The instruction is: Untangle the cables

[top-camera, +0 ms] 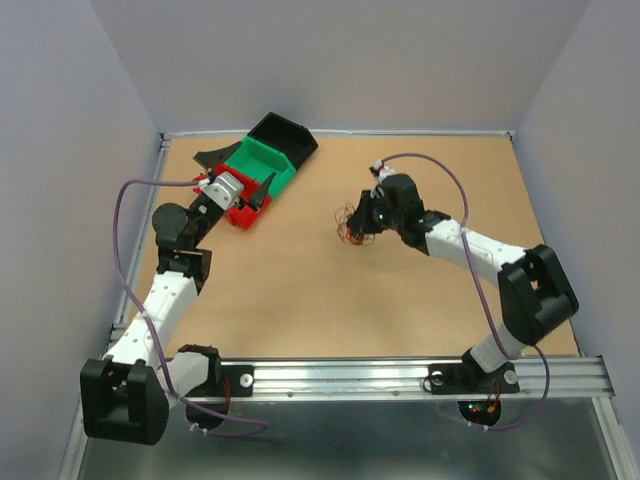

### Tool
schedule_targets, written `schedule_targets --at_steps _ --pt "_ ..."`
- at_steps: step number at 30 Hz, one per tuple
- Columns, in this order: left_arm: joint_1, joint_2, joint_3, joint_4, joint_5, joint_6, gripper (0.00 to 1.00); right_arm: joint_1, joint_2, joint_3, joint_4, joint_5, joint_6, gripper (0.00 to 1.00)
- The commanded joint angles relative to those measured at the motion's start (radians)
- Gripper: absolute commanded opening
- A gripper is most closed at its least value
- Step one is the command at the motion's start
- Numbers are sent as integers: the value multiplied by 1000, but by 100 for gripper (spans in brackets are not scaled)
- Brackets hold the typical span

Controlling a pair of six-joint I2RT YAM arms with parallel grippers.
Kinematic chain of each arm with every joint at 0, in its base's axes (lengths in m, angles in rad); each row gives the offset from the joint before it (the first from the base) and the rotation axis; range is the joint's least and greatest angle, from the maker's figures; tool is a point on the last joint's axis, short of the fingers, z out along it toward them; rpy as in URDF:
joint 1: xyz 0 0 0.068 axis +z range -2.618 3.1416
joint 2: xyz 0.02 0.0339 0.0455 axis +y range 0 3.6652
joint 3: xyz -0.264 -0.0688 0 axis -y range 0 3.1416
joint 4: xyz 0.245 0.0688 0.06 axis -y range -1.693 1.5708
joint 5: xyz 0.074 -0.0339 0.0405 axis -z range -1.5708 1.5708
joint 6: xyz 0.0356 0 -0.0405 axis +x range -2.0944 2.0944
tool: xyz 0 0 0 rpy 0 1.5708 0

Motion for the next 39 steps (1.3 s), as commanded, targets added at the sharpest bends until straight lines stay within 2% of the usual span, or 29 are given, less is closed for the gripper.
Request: schedule_targets --at_steps 1,2,4,6,7,9,11,15,22,27,37,39 --pt "-2 135 150 16 222 -286 99 80 -305 -317 180 87 8 1" --pt "-2 211 182 9 331 -328 99 85 -355 -368 216 128 10 0" --pt "-46 276 184 21 404 -350 97 86 -437 -465 296 139 30 1" --pt "-126 273 69 28 379 -213 96 89 -498 -470 313 124 27 1" --pt "-220 249 30 -32 339 -109 97 92 -504 -468 313 116 30 1" --pt "-304 240 -48 -55 206 50 99 94 -501 -456 310 64 39 1" --pt "-362 264 -46 -97 208 76 99 95 -496 -447 310 29 44 1" --pt "-364 336 35 -181 269 52 99 101 -498 -447 303 39 41 1" --pt "-367 407 68 -181 221 41 99 117 -507 -442 303 44 34 1" --pt "-367 436 82 -181 240 6 98 144 -489 -430 303 69 22 0" --pt "-365 431 77 -143 270 -11 68 216 -436 -399 290 127 -15 0" --pt "-365 436 78 -141 277 -9 65 229 -427 -395 290 136 -18 0"
